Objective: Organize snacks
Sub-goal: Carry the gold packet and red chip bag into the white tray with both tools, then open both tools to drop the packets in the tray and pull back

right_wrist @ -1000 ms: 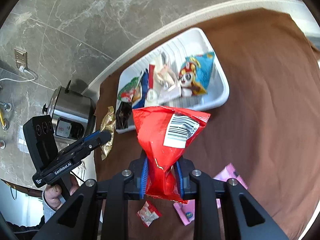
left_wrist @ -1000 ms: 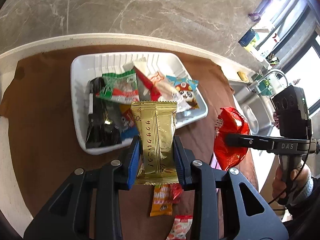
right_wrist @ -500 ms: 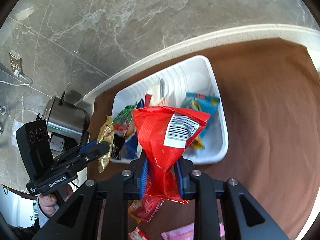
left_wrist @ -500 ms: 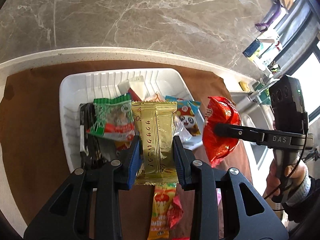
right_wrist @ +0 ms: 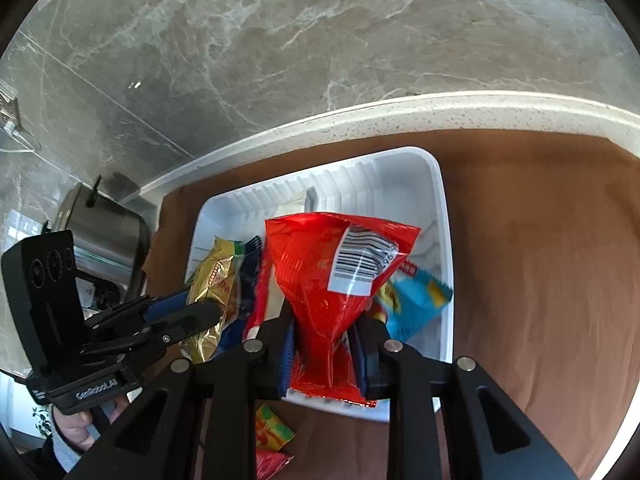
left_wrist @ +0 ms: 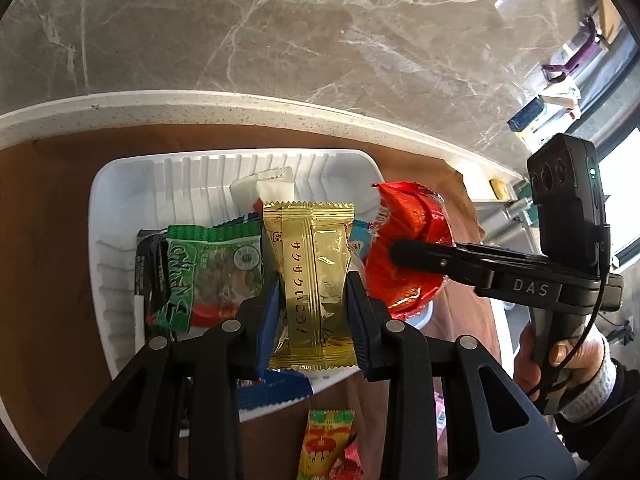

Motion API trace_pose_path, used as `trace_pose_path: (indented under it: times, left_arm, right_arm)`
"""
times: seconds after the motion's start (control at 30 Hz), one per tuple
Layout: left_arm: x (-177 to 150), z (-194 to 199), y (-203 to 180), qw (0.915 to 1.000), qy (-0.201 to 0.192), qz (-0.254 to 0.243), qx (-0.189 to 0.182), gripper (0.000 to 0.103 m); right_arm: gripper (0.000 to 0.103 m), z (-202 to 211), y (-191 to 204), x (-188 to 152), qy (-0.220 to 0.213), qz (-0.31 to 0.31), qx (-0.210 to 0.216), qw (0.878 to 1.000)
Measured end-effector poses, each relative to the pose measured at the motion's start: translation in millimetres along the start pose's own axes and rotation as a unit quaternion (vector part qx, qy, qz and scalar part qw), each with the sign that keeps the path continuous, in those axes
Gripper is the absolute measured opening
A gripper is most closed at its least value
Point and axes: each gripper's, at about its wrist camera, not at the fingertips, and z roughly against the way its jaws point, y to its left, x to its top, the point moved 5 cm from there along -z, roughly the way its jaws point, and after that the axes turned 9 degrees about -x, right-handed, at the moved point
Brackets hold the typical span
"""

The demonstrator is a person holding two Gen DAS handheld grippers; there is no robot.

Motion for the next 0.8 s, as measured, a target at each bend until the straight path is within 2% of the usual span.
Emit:
trace_pose_path:
  times: [0.07, 0.2, 0.3, 0.47, 0.8]
  left_arm:
    - [2, -7, 0, 0.9999, 0.002, -0.005, 0.01, 0.03]
    - [3, -22, 2, 0.9994, 0.007, -0.011, 0.031, 0.031]
    - [3, -31, 1, 0.999, 0.012, -0.02, 0.038, 0.037]
    - [4, -32, -1, 0.9987, 0.005, -0.025, 0.043, 0.039]
    - [10, -4, -9, 0.9974, -0.031, -0.037, 0.053, 0.041]
  right_arm:
    - [0.026, -4, 1, 4, -0.002, 0.006, -0.006, 1.0]
    - [0.033, -9, 4, 11, -0.013, 0.025, -0.024, 0.999]
    - [0.05, -10, 3, 13, -0.023, 0.029, -0.036, 0.999]
    - [0.052, -2, -1, 14, -0.037, 0.022, -0.037, 0.998]
    - [0.056, 38, -3, 1, -0.078, 0.0, -0.025, 0.997]
